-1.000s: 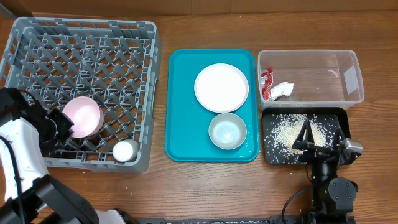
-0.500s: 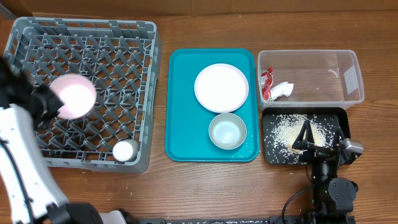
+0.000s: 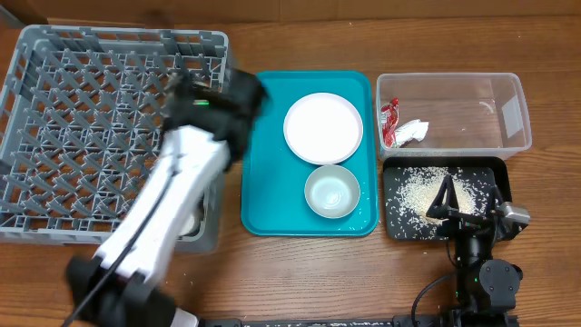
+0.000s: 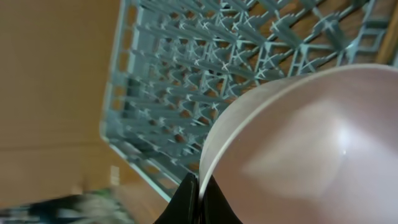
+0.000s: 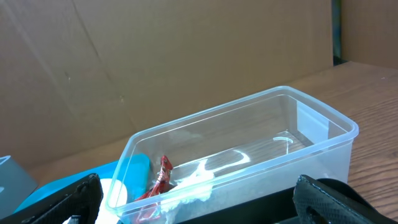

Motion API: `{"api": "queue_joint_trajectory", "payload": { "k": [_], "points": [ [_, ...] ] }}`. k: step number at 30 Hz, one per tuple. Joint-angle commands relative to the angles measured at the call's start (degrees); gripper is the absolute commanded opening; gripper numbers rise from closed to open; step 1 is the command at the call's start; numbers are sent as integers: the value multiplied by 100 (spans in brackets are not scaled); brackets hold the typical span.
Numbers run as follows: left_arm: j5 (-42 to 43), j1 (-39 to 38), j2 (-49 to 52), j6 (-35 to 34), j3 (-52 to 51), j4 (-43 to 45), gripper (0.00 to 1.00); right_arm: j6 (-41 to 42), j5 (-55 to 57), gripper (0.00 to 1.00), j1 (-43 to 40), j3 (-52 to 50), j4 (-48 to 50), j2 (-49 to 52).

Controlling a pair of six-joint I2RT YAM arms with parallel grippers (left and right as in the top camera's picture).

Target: Sort waste into correct bins and load items into the dishwasher

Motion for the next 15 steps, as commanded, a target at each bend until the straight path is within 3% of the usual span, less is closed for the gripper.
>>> {"api": "queue_joint_trajectory", "payload": {
  "k": [1, 4, 6, 15],
  "points": [
    [-1569, -286, 682, -710, -313, -271, 4, -37, 39, 100, 28, -61, 37, -50],
    [-2168, -293, 1213, -1884, -313, -966, 4, -37, 39, 100, 28, -61, 37, -50],
    [-2081, -293, 1294, -2184, -310, -1091, 4, -37, 39, 100, 28, -61, 37, -50],
    [-2258, -164, 1279, -2308, -310, -1174, 4, -37, 42, 100, 28, -61, 37, -50]
  ]
}}
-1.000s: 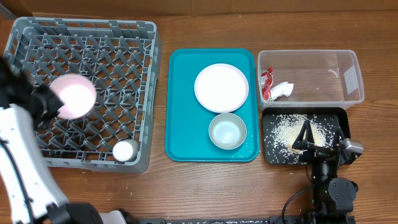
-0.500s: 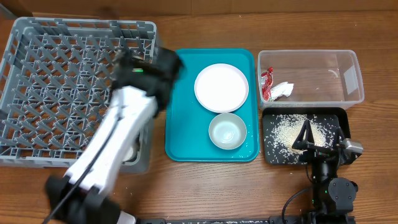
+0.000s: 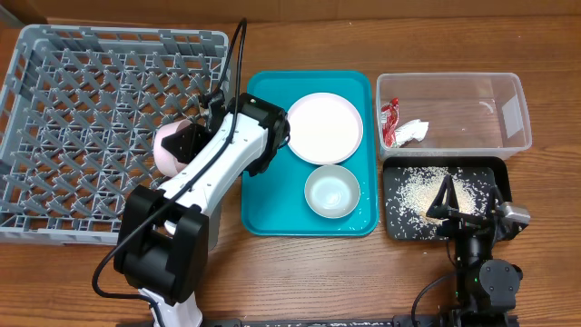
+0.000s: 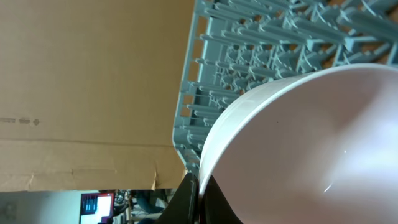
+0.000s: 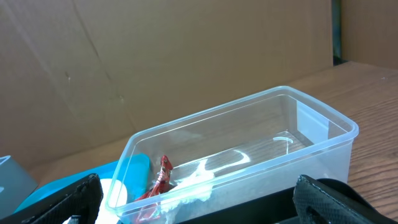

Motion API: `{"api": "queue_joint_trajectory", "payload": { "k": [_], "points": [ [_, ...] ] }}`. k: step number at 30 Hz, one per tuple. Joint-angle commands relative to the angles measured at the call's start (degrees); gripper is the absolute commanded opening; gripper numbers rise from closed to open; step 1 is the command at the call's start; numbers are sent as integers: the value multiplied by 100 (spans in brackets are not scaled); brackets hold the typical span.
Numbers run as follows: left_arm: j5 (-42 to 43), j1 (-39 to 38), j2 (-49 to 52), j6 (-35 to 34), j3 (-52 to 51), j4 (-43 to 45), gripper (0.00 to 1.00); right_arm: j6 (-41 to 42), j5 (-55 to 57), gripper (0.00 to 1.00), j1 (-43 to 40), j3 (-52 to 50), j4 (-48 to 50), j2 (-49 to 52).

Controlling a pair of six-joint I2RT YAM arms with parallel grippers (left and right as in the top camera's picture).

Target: Sort waste into correct bins and load items into the dishwasher

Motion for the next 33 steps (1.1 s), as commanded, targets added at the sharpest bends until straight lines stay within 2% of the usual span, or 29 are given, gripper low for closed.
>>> {"api": "queue_joint_trajectory", "payload": {
  "k": [1, 7, 17, 23, 33],
  "points": [
    [-391, 142, -48, -332, 39, 0, 4, -37, 39, 100, 28, -61, 37, -50],
    [-977, 313, -48, -326, 39, -2, 4, -37, 42, 100, 28, -61, 39, -50],
    [-503, 496, -46, -321, -33, 428, 4, -37, 42, 100, 28, -61, 37, -50],
    [-675, 658, -44, -282, -391, 796, 4, -37, 39, 100, 28, -61, 37, -50],
    [-468, 590, -35, 516, -608, 1565, 4, -37, 39, 100, 28, -61, 39, -50]
  ]
}}
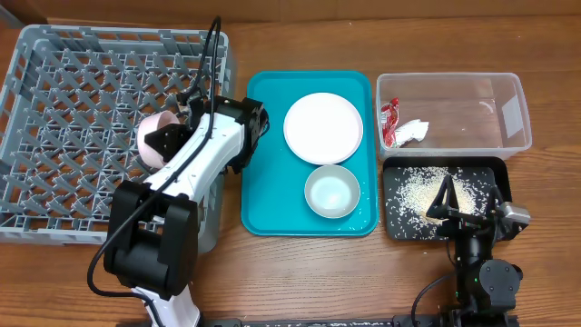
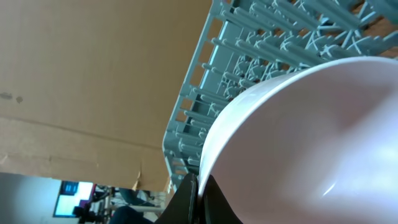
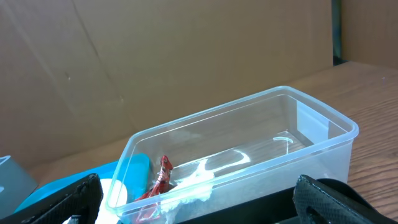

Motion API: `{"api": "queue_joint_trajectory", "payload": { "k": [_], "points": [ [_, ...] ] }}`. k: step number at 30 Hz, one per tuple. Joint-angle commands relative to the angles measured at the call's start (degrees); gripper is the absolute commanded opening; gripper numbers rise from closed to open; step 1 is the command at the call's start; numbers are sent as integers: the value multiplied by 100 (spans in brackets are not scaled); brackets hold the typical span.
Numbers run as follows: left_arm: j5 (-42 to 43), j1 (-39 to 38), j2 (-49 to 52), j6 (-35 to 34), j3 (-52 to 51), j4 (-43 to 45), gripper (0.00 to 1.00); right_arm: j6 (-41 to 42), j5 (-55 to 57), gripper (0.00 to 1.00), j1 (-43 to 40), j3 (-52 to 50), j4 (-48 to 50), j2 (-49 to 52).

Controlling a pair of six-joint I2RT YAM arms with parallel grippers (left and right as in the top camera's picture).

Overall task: Sort waste into correct bins and load items into the dishwasher
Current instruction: 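Move left gripper over the grey bowl on the teal tray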

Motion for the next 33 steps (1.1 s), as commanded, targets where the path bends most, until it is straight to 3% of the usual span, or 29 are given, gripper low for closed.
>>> {"api": "queue_joint_trajectory", "payload": {
  "k": [1, 7, 10, 13, 16, 21, 24, 26, 27, 28, 30, 33],
  "points": [
    [15, -179, -35, 369, -83, 46, 10, -37, 39, 100, 28, -61, 35, -50],
    [-11, -667, -35, 431, -72, 22, 25, -37, 42, 100, 28, -61, 37, -50],
    [24, -846, -35, 428, -63, -24, 38, -37, 39, 100, 28, -61, 37, -50],
    [269, -962, -39, 409, -15, -118, 50, -37, 42, 100, 28, -61, 37, -50],
    [638, -981, -52, 354, 210, -286, 55, -37, 39, 100, 28, -61, 37, -50],
    [2116, -981, -144, 376, 1294, -632, 58, -37, 39, 100, 28, -61, 35, -50],
    [3104, -1003, -173, 448, 1908, -592, 66, -37, 42, 100, 28, -61, 35, -50],
    [3956, -1005, -170, 452, 2251, -446, 93, -37, 39, 100, 28, -61, 35, -50],
    [4430, -1003, -170, 522, 2376, -380, 99, -37, 39, 100, 28, -61, 35, -50],
    [4935, -1005, -170, 728, 2468, -317, 97, -37, 39, 100, 28, -61, 35, -50],
    [5908, -1003, -173, 1191, 2509, -83, 84, -37, 39, 100, 28, -61, 35, -50],
    [7036, -1034, -168, 1578, 2452, 306, 78, -37, 42, 100, 28, -61, 35, -50]
  ]
}}
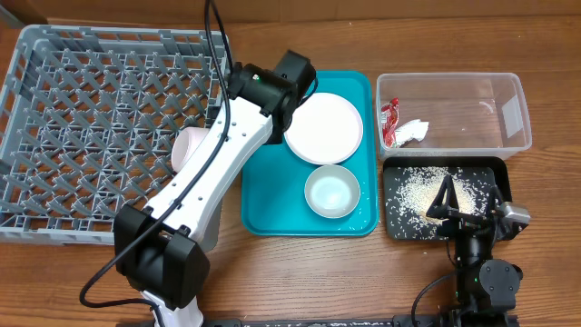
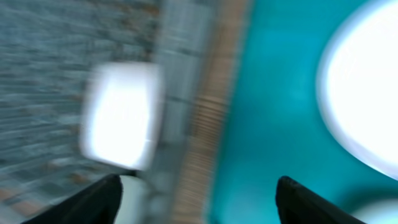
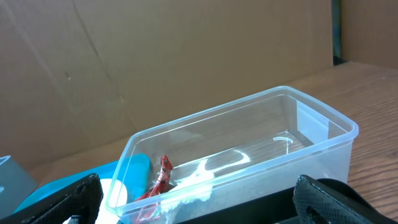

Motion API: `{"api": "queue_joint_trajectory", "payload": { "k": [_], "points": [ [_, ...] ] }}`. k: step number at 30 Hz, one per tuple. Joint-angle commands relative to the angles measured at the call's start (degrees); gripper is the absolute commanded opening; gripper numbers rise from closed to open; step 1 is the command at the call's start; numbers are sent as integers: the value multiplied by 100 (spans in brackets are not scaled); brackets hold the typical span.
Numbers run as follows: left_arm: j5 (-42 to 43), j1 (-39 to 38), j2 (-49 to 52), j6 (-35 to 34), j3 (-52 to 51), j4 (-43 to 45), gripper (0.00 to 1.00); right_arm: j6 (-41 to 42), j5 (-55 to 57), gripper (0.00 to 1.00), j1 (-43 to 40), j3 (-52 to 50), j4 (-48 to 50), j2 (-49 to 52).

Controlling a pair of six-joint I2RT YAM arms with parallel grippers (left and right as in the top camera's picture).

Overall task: Sort waste into correct bins and load items into the dishwasher
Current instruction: 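Move left gripper over the grey bowl on the teal tray, then grasp the grey bowl rim with left gripper and lift it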

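Note:
A pale pink cup (image 1: pixel 189 150) lies on its side in the grey dish rack (image 1: pixel 118 34), near the rack's right edge; it shows blurred and white in the left wrist view (image 2: pixel 121 124). My left gripper (image 1: pixel 289 74) hangs open and empty over the far left corner of the teal tray (image 1: pixel 263 195). On the tray are a white plate (image 1: pixel 323 127) and a light bowl (image 1: pixel 331 192). My right gripper (image 1: pixel 447 205) rests open over the black bin (image 1: pixel 396 227).
A clear bin (image 1: pixel 508 100) at the back right holds a red wrapper (image 1: pixel 390 121) and crumpled white paper (image 1: pixel 413 131). The black bin holds scattered rice (image 1: pixel 422 189). My left arm stretches diagonally from the front left across the rack's right side.
The left gripper was shut on the pink cup over the rack. It is now open and empty, further right over the tray's corner, and the cup lies in the rack.
The left gripper held the pink cup by its rim above the rack's right part. At the following two moments it held the cup lower and further left over the rack. Now the cup rests in the rack and the gripper is over the tray. The right arm stayed still.

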Motion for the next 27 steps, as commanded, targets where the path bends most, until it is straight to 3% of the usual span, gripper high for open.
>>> {"api": "queue_joint_trajectory", "payload": {
  "k": [1, 7, 15, 22, 27],
  "points": [
    [2406, -87, -107, 780, 44, 369, 75, -37, 42, 100, 28, -61, 37, -50],
    [2767, -295, -57, 872, -251, 581, 72, -37, 42, 100, 28, -61, 37, -50],
    [4249, -339, -57, 1078, -1661, 1980, 59, -37, 39, 100, 28, -61, 37, -50],
    [4229, -337, -57, 1064, -2330, 2500, 42, -37, 42, 100, 28, -61, 37, -50],
    [3755, -428, -57, 1099, -2490, 2522, 40, -37, 39, 100, 28, -61, 37, -50]
  ]
}}
